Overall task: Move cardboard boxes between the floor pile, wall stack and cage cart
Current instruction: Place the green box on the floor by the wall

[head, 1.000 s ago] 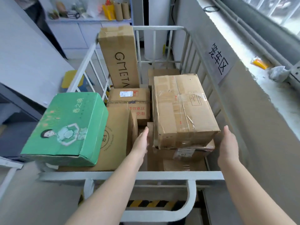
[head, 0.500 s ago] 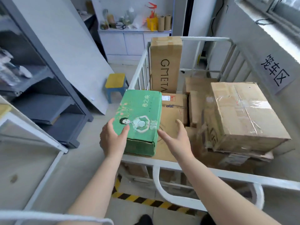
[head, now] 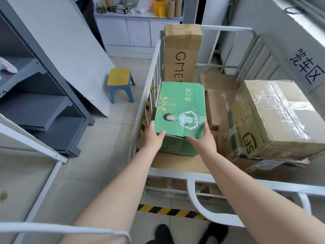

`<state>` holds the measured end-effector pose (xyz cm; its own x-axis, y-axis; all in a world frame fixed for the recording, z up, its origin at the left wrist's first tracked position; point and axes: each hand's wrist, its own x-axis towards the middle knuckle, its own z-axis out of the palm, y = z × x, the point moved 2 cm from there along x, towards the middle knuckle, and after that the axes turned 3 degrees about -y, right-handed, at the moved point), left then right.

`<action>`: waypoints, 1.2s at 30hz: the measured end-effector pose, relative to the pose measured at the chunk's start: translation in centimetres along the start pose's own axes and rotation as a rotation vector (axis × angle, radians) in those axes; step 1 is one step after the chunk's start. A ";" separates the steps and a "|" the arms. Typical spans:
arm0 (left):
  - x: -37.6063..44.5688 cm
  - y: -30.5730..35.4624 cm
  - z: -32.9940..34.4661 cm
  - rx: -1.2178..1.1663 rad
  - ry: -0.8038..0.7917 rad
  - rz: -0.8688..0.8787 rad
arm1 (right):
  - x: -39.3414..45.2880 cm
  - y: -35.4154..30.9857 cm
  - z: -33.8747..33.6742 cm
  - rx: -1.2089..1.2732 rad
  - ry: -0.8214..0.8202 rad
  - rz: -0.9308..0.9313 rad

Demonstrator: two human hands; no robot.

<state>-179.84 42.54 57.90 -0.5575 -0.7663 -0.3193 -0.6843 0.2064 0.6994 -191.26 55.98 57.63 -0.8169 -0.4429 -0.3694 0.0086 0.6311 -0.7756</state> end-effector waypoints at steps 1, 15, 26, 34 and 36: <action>0.4 0.3 0.1 0.011 -0.020 0.008 | 0.5 0.0 -0.4 -0.013 0.006 -0.001; 1.1 -4.6 2.7 -0.241 -0.225 -0.367 | 2.2 6.4 -1.3 0.163 -0.235 0.421; 4.4 -6.6 5.9 -0.304 -0.161 -0.697 | 5.6 9.7 1.3 0.029 -0.195 0.560; 6.4 -7.4 6.6 -0.292 -0.025 -0.577 | 7.6 9.8 2.2 0.060 -0.146 0.524; 6.3 -7.1 6.6 -0.227 -0.054 -0.527 | 8.0 9.4 1.9 0.041 -0.156 0.502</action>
<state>-181.61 40.23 46.73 -0.1957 -0.6969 -0.6899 -0.7617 -0.3350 0.5545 -196.57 57.18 46.39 -0.6108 -0.1844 -0.7700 0.4019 0.7656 -0.5023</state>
